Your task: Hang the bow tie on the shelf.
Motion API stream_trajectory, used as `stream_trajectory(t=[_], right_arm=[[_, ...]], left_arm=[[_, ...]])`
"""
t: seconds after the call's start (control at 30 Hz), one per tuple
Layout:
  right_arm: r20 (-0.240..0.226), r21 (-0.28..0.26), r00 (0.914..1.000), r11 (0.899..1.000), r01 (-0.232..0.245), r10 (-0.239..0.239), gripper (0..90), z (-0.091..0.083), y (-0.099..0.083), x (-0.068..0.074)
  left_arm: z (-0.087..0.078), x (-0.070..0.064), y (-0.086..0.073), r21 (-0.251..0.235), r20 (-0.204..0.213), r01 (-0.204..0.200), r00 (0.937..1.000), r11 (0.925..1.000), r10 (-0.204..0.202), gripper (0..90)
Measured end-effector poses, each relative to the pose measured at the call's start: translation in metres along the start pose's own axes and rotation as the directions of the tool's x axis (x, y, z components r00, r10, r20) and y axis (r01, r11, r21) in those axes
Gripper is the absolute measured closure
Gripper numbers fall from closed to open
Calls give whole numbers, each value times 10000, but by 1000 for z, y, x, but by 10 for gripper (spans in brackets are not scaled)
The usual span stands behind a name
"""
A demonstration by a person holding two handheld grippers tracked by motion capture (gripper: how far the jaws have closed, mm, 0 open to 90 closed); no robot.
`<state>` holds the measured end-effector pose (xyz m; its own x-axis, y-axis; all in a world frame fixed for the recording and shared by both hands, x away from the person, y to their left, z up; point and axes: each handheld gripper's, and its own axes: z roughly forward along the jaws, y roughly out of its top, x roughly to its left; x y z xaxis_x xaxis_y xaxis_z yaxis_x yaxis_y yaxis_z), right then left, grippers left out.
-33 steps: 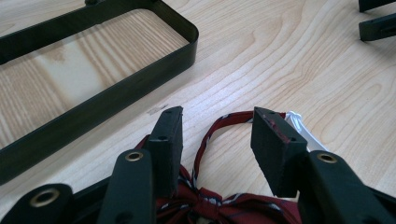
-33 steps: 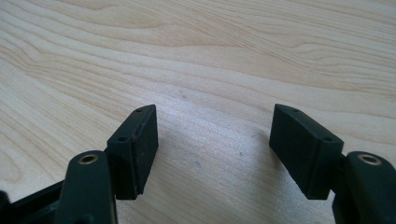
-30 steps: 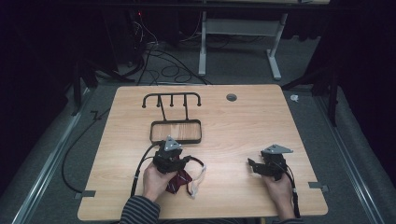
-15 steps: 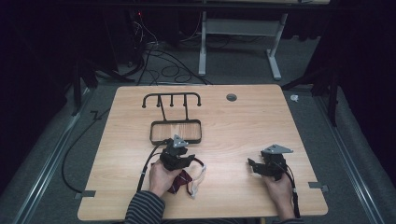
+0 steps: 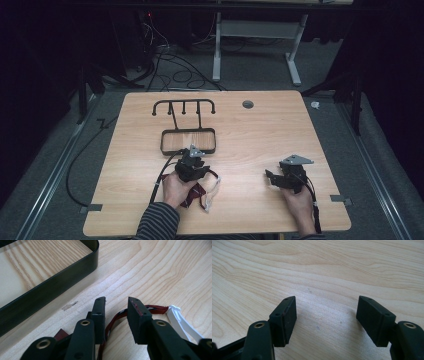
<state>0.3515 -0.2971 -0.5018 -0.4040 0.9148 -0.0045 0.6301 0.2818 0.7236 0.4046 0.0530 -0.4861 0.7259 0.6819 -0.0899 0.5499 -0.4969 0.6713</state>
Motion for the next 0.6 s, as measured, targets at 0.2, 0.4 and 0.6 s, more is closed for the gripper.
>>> stream_trajectory(t=[0.2, 0.4, 0.6], right_arm=[[1, 0, 10000, 10000, 4, -4, 340, 0, 0, 0], [0, -2, 10000, 10000, 3, -3, 339, 0, 0, 0], [-7, -1, 10000, 10000, -5, 5, 339, 0, 0, 0]], left_arm=[[3, 3, 0, 116, -73, 70, 9999, 9999, -69, 755], [5, 5, -1, 201, -253, 73, 9997, 9998, -67, 838], [4, 6, -1, 238, -331, 71, 9994, 9997, -63, 890]])
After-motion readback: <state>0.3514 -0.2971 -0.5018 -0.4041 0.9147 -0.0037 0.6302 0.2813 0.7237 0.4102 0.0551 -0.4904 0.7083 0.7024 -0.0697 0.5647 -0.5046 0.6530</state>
